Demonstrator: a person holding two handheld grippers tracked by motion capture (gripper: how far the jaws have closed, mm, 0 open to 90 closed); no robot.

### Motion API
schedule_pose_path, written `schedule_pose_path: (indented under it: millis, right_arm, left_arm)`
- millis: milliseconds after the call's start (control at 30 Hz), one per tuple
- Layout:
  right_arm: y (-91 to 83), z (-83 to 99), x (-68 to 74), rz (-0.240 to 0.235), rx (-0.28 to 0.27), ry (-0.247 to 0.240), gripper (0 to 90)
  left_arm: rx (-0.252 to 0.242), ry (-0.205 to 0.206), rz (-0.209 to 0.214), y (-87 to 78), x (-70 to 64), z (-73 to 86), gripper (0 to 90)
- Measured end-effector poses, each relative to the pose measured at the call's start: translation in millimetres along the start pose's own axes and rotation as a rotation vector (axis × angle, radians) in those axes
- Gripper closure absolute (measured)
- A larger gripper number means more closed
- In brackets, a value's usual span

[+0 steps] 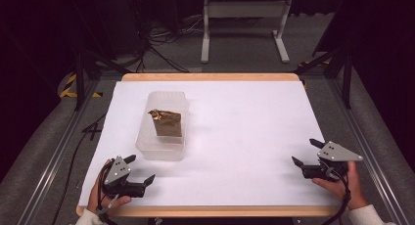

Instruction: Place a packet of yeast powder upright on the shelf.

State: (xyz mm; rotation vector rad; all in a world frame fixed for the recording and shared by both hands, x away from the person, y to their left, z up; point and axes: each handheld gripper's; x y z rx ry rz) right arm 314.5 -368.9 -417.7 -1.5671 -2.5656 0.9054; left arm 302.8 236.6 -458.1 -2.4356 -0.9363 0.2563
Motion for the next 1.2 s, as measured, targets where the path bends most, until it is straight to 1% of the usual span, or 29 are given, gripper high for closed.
schedule_pose_path:
  millis: [33, 67, 100, 133, 200, 267, 333, 367, 400, 433, 467, 567, 600, 667, 700, 800, 867, 1200]
  right_arm:
    - [-2.4, 4.4, -0.4, 0.023, -0.011, -0.004, 14.1]
    - [-2.4, 4.4, -0.4, 0.023, -0.011, -0.004, 14.1]
    - [-4.5, 6.8, -0.6, 0.045, -0.026, -0.002, 14.6]
    - [-6.7, 9.4, -1.0, 0.054, -0.043, 0.011, 14.8]
    - [-9.3, 14.4, -2.0, 0.051, -0.052, 0.035, 14.8]
    - [-10.0, 19.7, -1.5, 0.059, -0.033, 0.043, 14.2]
    - [-10.9, 23.7, -0.2, 0.060, -0.032, 0.046, 14.3]
    - [-10.7, 25.9, 0.2, 0.054, -0.022, 0.053, 14.1]
    - [-10.7, 29.6, 0.1, 0.046, -0.019, 0.074, 14.0]
    - [-10.5, 32.2, -0.4, 0.043, -0.016, 0.085, 14.0]
    - [-10.5, 35.2, -0.6, 0.050, -0.013, 0.094, 13.9]
    - [-16.1, 38.9, 0.4, 0.104, -0.061, 0.110, 13.8]
    - [-16.1, 38.9, 0.4, 0.104, -0.061, 0.110, 13.8]
    - [-17.8, 40.3, 0.5, 0.115, -0.078, 0.113, 13.1]
    - [-18.3, 40.8, 0.2, 0.116, -0.088, 0.116, 13.0]
    - [-18.6, 41.5, -2.1, 0.106, -0.091, 0.139, 12.3]
    - [-18.4, 41.7, -2.9, 0.102, -0.090, 0.145, 12.2]
    - [-17.3, 41.4, -3.3, 0.089, -0.083, 0.141, 11.7]
  left_arm:
    - [-0.001, 0.000, 0.001, 0.0, 0.1, 0.0, 6.0]
    - [0.000, 0.000, 0.000, 0.1, 0.0, 0.0, 6.0]
    - [0.001, 0.003, 0.000, 0.1, -0.1, -0.1, 6.0]
    - [0.004, 0.005, -0.001, -0.1, -0.2, -0.2, 6.0]
    - [0.001, 0.003, 0.000, 0.1, -0.1, -0.1, 6.0]
    - [0.000, 0.005, 0.000, -0.1, -0.4, -0.1, 6.0]
    - [0.000, 0.004, 0.001, -0.3, -0.4, 0.0, 6.0]
    - [-0.001, 0.003, 0.001, -0.2, -0.3, 0.0, 6.0]
    - [-0.002, 0.002, 0.002, -0.2, -0.3, 0.0, 6.0]
    - [-0.002, 0.003, 0.002, -0.3, -0.3, 0.1, 6.0]
    - [-0.003, 0.004, 0.004, -0.4, -0.3, 0.2, 6.0]
    - [-0.010, 0.002, 0.006, -0.7, -0.3, 0.4, 6.3]
    - [-0.010, 0.007, 0.008, -1.0, 0.1, 0.5, 6.3]
    - [-0.014, 0.003, 0.007, -1.3, 0.1, 0.6, 6.4]
    - [-0.014, 0.003, 0.009, -1.4, 0.2, 0.7, 6.4]
    - [-0.012, 0.000, 0.011, -1.1, 0.3, 0.6, 6.4]
    - [-0.010, 0.000, 0.010, -0.9, 0.4, 0.4, 6.3]
    - [-0.006, -0.003, 0.014, -0.7, 0.8, 0.2, 6.3]
Point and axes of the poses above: each handheld gripper's, and its own axes: y roughly forward along the jaws, z roughly out of its underside, x roughly to its left, and after that the axes turned 5 degrees about z, right-handed
